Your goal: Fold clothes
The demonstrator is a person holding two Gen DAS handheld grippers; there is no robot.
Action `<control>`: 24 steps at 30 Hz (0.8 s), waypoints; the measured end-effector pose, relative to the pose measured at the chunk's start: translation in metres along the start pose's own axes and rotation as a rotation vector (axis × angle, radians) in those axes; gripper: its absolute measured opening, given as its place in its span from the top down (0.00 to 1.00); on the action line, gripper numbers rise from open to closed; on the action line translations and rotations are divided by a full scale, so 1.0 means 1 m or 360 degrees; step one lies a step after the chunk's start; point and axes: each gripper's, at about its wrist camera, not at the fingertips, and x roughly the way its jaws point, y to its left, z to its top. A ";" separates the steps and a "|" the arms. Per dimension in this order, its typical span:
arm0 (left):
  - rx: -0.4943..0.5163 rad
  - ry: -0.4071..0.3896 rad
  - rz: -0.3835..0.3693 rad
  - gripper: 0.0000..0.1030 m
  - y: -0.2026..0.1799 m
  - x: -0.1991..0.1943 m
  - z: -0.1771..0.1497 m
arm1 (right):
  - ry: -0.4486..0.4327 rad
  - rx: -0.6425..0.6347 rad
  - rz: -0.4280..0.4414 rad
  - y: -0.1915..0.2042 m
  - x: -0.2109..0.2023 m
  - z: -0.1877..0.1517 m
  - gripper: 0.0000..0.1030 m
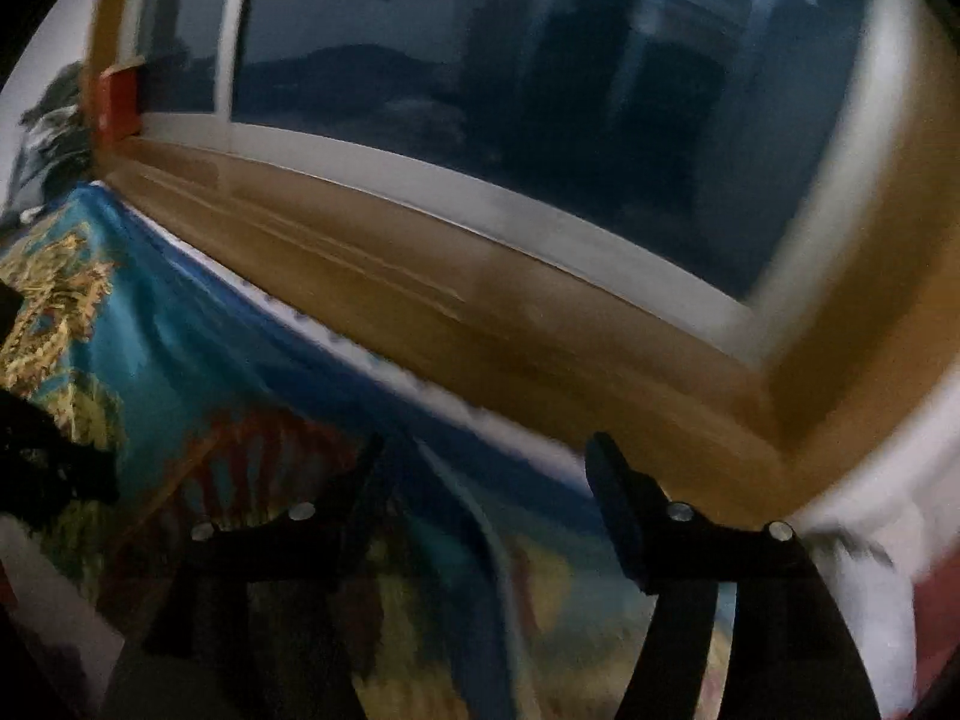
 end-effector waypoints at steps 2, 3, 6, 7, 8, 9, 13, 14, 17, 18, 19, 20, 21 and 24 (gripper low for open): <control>0.0126 0.0027 -0.0063 0.73 -0.016 0.002 0.002 | 0.0061 0.0087 -0.0069 -0.003 -0.016 -0.024 0.36; 0.0181 0.0044 -0.0084 0.71 -0.028 0.002 -0.004 | 0.0093 0.0128 -0.0106 -0.008 -0.023 -0.038 0.36; 0.0332 0.0097 -0.0130 0.69 -0.057 0.013 0.000 | 0.0196 0.0300 -0.0195 -0.011 -0.040 -0.070 0.36; 0.0365 0.0111 -0.0141 0.69 -0.061 0.015 -0.001 | 0.0215 0.0365 -0.0179 -0.010 -0.043 -0.076 0.36; 0.0395 0.0123 -0.0152 0.69 -0.065 0.016 -0.003 | 0.0233 0.0430 -0.0160 -0.008 -0.045 -0.082 0.36; 0.0415 0.0130 -0.0167 0.69 -0.064 0.011 -0.007 | 0.0238 0.0481 -0.0122 -0.003 -0.045 -0.087 0.36; 0.0442 0.0142 -0.0149 0.69 -0.053 0.005 -0.017 | 0.0203 0.0559 0.0091 0.025 -0.042 -0.082 0.44; 0.0434 0.0140 -0.0132 0.68 -0.050 0.005 -0.018 | 0.0187 0.0535 0.0163 0.032 -0.039 -0.073 0.49; 0.0343 0.0123 -0.0113 0.68 -0.031 0.004 -0.023 | 0.0204 0.0388 0.0381 0.063 0.000 -0.037 0.65; 0.0301 0.0116 -0.0113 0.68 -0.023 0.004 -0.024 | 0.0217 0.0334 0.0440 0.073 0.014 -0.025 0.72; 0.0260 0.0110 -0.0113 0.68 -0.016 0.004 -0.025 | 0.0251 0.0260 0.0464 0.085 0.028 -0.016 0.82; 0.0233 0.0112 -0.0113 0.69 -0.013 0.009 -0.026 | 0.0288 0.0183 0.0483 0.097 0.043 -0.007 0.85; 0.0211 0.0103 -0.0123 0.69 -0.009 0.010 -0.028 | 0.0324 0.0116 0.0477 0.107 0.060 0.000 0.86; 0.0170 0.0076 -0.0145 0.69 -0.003 0.009 -0.032 | 0.0398 -0.0003 0.0413 0.120 0.102 0.017 0.86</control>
